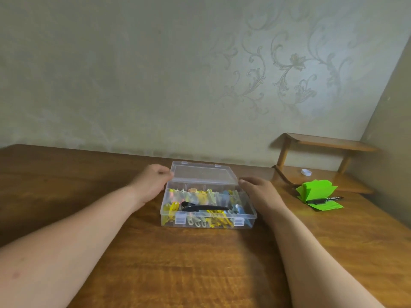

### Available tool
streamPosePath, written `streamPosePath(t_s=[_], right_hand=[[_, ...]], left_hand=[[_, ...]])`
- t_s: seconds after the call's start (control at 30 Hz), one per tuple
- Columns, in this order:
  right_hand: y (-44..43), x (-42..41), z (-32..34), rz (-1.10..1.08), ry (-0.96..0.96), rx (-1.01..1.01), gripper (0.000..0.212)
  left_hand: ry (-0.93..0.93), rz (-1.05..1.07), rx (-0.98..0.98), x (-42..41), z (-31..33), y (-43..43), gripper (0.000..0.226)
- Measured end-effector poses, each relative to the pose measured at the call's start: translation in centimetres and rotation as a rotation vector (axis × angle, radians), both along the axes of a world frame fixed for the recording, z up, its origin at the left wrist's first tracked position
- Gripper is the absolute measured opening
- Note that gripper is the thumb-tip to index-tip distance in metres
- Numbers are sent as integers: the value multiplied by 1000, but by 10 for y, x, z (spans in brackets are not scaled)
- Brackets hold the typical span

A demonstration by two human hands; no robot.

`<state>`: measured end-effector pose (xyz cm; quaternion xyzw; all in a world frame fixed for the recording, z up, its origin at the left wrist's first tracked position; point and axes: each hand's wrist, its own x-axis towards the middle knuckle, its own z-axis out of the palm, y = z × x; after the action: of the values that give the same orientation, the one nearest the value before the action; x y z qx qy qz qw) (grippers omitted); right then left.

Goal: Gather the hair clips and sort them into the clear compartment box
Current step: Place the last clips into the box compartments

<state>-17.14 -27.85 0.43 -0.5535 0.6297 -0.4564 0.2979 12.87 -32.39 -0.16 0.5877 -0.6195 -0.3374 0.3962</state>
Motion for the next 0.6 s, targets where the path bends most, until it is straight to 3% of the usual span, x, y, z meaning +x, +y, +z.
streamPosePath(t_s=[0.13,0.27,0.47,0.6], right_hand=[[-3,2,-2,8,-3,-10,30],[-3,1,-5,16,20,-27,45],[-3,-1,-7,115,-136,-26,37],[-3,0,-4,76,-232,-39,31]], left_hand=[[108,2,-57,-2,-7,3,53],[100,-34,-106,0,-6,6,57],[123,-80,-178,2,-8,10,36],[192,-106,-135,6,-6,17,38]])
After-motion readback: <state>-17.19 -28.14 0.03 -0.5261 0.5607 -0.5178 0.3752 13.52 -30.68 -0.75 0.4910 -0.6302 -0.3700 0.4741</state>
